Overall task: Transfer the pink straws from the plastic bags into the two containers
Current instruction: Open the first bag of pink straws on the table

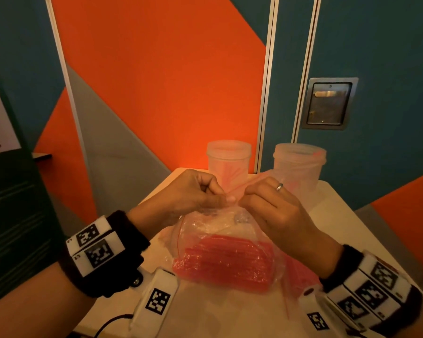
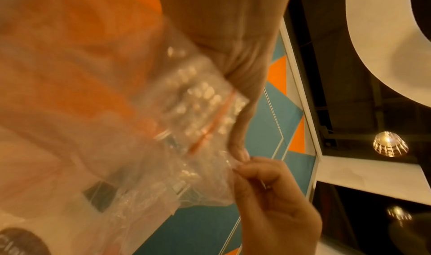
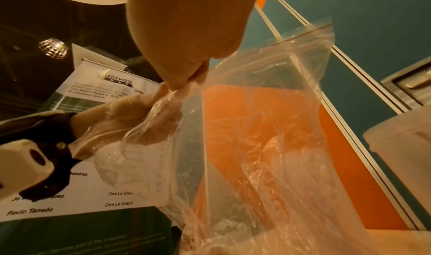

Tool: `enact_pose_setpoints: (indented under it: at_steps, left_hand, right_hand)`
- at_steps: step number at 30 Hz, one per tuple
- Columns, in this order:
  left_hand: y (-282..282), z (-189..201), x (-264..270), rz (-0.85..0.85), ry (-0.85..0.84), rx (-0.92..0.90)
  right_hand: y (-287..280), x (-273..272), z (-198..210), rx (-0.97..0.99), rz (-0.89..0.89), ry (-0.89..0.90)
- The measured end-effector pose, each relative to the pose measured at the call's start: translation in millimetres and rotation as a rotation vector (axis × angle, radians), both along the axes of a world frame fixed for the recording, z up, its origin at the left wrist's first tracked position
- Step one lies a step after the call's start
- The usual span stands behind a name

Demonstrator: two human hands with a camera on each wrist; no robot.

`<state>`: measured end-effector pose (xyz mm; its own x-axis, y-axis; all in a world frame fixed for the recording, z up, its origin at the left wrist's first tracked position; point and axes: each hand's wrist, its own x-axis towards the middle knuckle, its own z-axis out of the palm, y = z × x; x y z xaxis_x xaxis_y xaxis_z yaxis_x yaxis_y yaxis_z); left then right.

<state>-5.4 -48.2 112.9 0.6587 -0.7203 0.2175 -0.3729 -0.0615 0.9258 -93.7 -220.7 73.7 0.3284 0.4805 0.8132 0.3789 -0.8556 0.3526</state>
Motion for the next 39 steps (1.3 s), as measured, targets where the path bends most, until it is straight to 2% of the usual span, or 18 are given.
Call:
enact_pose_setpoints:
  at_steps: [3,5,8,10,13,16,18,21,23,24,27,28,29,31,33,35,37,39]
  left_hand:
    - [-1,1,5,0.144,0.042,-0.025]
    - [2,2,15,0.283,-0.012,-0.046]
    - [9,4,34,0.438,-0.191,-0.091]
    - [15,8,44,0.491,-0.371,-0.074]
    - [26,17,50,0.55,-0.679,0.109]
    - [30,23,53,0.7,-0.851,0.557]
    - [28,21,55,0.801,-0.804,0.685]
    - [19,16,58,0.822,-0.726,0.639]
    - [8,14,60,0.71,-0.672,0.623]
    - [2,13,58,0.621,-0.587,0.581]
    - [-16,17,53,0.35,-0.199,0.365]
    - [-21,20,58,0.307,-0.188,0.335]
    - [-24,24,64,0.284,-0.25,0.325]
    - [-26,38,79,0.283,-0.502,0.226]
    - [-21,61,95,0.287,-0.726,-0.001]
    - [-13,85,98,0.293,-0.878,-0.184]
    - [-6,99,93,0.256,-1.018,-0.265]
    - [1,99,81,0.17,-1.092,-0.248]
  right_hand:
    - [1,-3,-7,-0.04,0.02,-0.023]
    - [1,-6,-12,-0.082,0.023,-0.043]
    - [-2,-11,-17,-0.134,0.003,-0.017]
    - [-7,-15,-20,-0.191,-0.061,0.056]
    - [-15,-26,-20,-0.264,-0.206,0.269]
    - [-16,-40,-8,-0.229,-0.384,0.612]
    - [-17,-46,2,-0.163,-0.475,0.865]
    - [-16,-45,9,-0.004,-0.44,1.017]
    - [-9,-34,13,0.149,-0.358,1.004]
    - [-8,-27,15,0.185,-0.356,1.002]
    - [-2,-2,20,0.076,-0.596,1.1]
    - [-1,7,21,0.036,-0.676,1.117]
    - [-1,17,23,0.028,-0.734,1.097]
    - [-2,36,30,0.118,-0.784,0.954]
    - [-6,52,43,0.245,-0.786,0.759]
    - [-9,62,56,0.301,-0.769,0.57]
    - [-10,64,65,0.333,-0.762,0.413]
    - [-10,59,64,0.325,-0.787,0.349]
